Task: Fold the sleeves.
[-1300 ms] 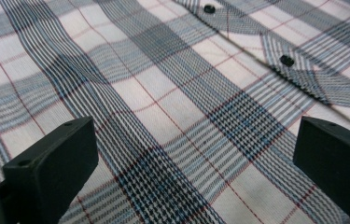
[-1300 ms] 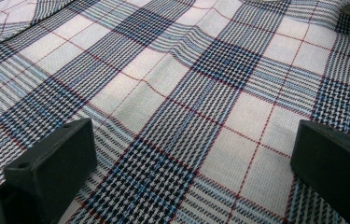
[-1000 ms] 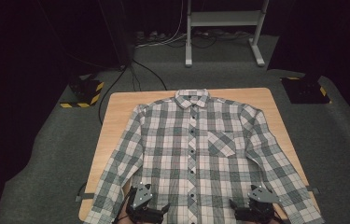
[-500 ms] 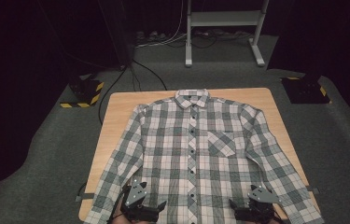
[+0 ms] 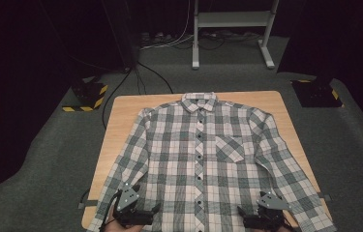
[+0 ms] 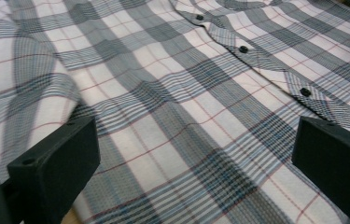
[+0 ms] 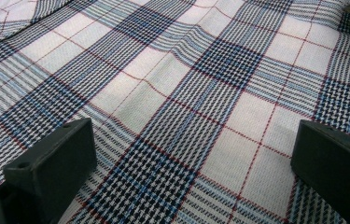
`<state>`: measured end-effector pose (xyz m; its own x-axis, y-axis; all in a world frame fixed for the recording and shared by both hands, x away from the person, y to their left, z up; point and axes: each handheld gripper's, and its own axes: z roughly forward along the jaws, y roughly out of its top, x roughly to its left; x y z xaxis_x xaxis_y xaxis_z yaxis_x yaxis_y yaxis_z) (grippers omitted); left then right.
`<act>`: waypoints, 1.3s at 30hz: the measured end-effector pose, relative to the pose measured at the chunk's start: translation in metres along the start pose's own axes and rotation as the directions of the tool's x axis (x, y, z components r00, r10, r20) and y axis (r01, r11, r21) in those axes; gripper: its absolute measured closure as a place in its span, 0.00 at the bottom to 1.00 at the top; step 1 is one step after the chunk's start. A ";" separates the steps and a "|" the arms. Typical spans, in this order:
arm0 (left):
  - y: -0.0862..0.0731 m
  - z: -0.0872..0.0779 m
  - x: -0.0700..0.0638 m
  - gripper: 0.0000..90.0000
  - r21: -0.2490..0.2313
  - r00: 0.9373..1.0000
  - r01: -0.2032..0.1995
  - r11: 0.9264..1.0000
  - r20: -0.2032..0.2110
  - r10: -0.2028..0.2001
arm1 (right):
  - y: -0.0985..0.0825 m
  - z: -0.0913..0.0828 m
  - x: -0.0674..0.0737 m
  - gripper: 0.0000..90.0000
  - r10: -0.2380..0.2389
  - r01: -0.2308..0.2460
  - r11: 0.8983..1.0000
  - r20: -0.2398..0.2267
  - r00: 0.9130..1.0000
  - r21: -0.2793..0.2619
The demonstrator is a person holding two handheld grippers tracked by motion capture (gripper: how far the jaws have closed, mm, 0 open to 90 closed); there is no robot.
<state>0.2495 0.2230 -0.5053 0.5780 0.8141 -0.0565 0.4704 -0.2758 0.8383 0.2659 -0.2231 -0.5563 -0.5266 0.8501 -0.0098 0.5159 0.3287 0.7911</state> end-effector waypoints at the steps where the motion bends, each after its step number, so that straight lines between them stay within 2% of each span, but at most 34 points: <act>1: -0.001 -0.004 0.005 0.02 -0.003 1.000 0.006 1.000 -0.006 -0.006 | 0.000 0.000 0.000 0.00 -0.001 0.001 1.000 -0.001 1.000 0.000; 13: -0.007 -0.021 0.029 0.02 -0.008 0.997 0.041 0.999 -0.063 -0.041 | 0.001 0.000 -0.001 0.00 -0.009 0.009 1.000 -0.009 1.000 0.006; 26: -0.011 -0.026 0.049 0.02 -0.012 0.993 0.065 0.998 -0.097 -0.066 | 0.000 0.000 -0.001 0.00 -0.004 0.004 1.000 -0.005 1.000 -0.001; 32: -0.014 -0.027 0.060 0.03 -0.004 0.989 0.078 0.997 -0.123 -0.078 | -0.001 0.000 0.000 0.00 -0.003 0.003 1.000 -0.001 1.000 -0.007; 39: -0.019 -0.036 0.076 0.03 -0.015 0.982 0.110 0.994 -0.153 -0.111 | -0.001 0.000 0.000 0.00 -0.005 0.005 1.000 -0.004 1.000 -0.007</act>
<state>0.2609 0.3084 -0.5062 0.4134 0.9082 -0.0656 0.5213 -0.1770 0.8348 0.2654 -0.2238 -0.5571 -0.5317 0.8469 -0.0109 0.5087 0.3296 0.7954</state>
